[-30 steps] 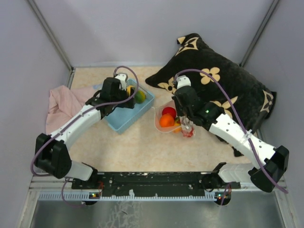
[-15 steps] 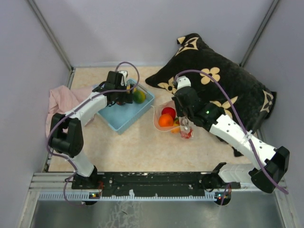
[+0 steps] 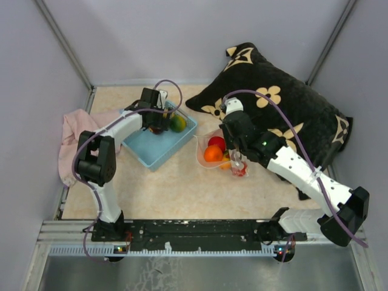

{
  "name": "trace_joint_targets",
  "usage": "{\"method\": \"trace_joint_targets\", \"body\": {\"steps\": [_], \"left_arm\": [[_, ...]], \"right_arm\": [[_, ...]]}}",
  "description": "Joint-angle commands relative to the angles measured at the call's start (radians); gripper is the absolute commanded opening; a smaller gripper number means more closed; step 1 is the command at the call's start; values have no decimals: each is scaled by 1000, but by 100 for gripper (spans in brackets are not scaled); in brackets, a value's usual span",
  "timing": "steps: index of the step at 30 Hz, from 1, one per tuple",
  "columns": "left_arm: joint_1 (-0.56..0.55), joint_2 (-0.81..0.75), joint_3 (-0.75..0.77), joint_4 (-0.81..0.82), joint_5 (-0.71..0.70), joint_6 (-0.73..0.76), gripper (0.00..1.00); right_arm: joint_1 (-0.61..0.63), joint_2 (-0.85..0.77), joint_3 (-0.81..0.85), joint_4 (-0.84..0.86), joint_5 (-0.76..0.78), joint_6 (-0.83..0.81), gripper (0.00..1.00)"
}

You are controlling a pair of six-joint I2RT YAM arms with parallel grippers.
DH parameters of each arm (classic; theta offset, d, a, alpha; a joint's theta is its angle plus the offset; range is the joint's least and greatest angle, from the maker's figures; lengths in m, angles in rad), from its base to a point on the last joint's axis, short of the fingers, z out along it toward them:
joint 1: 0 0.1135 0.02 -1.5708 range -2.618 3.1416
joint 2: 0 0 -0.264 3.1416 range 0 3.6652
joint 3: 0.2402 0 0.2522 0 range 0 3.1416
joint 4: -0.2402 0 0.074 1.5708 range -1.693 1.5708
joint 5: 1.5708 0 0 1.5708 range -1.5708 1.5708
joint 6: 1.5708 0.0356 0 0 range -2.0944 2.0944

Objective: Place the food in the zip-top bag and seal the zipper
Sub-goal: Pick up the fake vegetable from the bin.

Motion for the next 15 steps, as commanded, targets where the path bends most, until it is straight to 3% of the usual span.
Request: {"method": "trace_joint_targets", "body": {"steps": [1,15], "left_arm": [[13,31,31,-7,21,44,98],[20,67,9,74,35,22,99]], "right_arm": [[-4,1,15,49,15,-26,0],[-4,19,23,43,8,-52,0]]}}
